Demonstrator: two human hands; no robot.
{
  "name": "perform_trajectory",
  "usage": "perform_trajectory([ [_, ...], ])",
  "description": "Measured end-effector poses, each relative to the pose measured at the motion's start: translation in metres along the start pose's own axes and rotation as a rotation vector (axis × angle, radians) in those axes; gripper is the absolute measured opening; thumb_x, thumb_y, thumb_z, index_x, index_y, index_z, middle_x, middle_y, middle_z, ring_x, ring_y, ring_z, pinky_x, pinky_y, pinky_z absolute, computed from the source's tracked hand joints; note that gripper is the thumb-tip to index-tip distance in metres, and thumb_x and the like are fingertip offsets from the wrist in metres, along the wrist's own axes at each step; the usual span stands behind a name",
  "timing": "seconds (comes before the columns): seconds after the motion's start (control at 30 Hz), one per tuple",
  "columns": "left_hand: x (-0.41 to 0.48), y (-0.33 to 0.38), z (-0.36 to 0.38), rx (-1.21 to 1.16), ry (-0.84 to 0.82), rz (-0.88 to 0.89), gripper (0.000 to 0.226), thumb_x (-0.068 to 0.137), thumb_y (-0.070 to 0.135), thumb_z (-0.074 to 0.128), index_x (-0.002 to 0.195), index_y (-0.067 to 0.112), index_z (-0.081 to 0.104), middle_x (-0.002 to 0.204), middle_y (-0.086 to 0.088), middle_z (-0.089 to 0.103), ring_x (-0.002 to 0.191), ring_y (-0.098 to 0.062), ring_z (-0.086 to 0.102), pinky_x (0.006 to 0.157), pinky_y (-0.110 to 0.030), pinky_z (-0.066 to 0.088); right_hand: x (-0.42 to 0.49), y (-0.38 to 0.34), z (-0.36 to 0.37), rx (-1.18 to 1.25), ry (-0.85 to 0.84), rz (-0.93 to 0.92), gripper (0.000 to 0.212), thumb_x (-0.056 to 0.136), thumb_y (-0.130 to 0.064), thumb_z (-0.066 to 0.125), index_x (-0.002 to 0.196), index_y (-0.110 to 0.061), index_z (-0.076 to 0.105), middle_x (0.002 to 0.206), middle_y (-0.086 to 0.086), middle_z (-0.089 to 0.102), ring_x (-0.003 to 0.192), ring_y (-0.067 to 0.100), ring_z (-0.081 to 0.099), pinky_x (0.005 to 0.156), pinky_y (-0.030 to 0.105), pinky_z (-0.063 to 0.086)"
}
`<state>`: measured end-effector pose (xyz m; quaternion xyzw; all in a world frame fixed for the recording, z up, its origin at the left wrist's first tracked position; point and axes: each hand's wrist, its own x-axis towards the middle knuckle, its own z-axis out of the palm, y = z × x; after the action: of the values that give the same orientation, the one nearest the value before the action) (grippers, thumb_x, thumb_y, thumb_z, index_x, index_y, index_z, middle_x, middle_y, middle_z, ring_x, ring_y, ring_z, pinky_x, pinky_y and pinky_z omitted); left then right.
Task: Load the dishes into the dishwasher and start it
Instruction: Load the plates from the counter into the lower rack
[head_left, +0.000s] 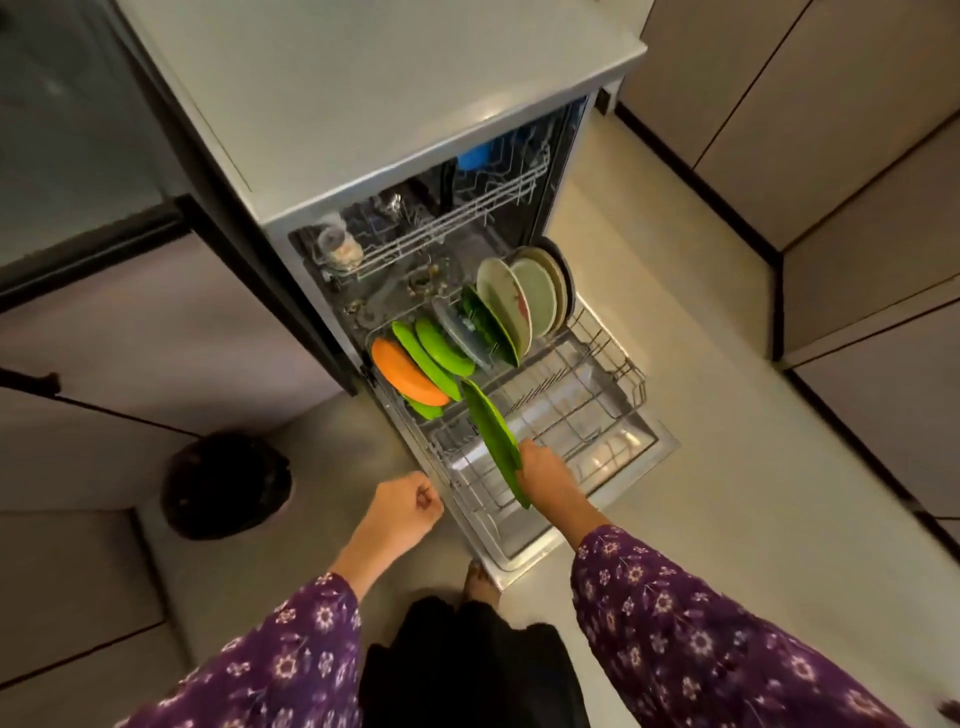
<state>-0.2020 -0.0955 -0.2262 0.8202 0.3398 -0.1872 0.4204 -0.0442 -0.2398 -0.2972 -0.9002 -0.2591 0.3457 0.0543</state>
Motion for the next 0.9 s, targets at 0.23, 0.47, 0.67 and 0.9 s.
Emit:
perform_trajectory([
  [0.23,0.027,-0.071,0.058,0.058,-0.077,-0.043,0.014,0.087,0.011,0.052,0.077,0.02,0.057,0.08,0.001,0.064,0.074,-0.012,0.06,0.063,-0.017,0.042,0.065,0.003,0.088,-0.107,-0.015,-0.026,0.023,0.09,0.001,0.043,0.109,-0.002,0.055,0.1,0.015,0.065,0.09,0.033,0.065,0.067,0.037,0.048],
  [0.47,0.035,-0.131,0.107,-0.041,-0.102,-0.065,0.014,0.085,0.01,0.055,0.073,0.017,0.058,0.076,0.002,0.06,0.062,-0.006,0.055,0.057,-0.012,0.043,0.115,0.005,0.153,-0.171,-0.006,-0.023,0.025,0.091,0.001,0.042,0.111,-0.001,0.058,0.104,0.018,0.064,0.097,0.035,0.064,0.078,0.04,0.051],
  [0.67,0.03,-0.177,0.119,-0.034,-0.118,-0.146,0.021,0.087,0.015,0.058,0.069,0.026,0.055,0.069,0.007,0.06,0.058,-0.002,0.054,0.057,-0.013,0.045,0.125,0.016,0.187,-0.273,0.001,-0.054,0.028,0.091,0.001,0.041,0.113,-0.003,0.058,0.11,0.018,0.058,0.098,0.035,0.063,0.081,0.042,0.052],
  [0.9,0.023,-0.197,0.116,-0.027,-0.113,-0.2,0.021,0.088,0.016,0.059,0.071,0.028,0.055,0.069,0.01,0.061,0.06,0.0,0.057,0.057,-0.008,0.044,0.12,0.013,0.188,-0.372,0.026,-0.069,0.023,0.092,-0.009,0.046,0.112,-0.009,0.058,0.105,0.011,0.061,0.089,0.031,0.067,0.071,0.038,0.053],
])
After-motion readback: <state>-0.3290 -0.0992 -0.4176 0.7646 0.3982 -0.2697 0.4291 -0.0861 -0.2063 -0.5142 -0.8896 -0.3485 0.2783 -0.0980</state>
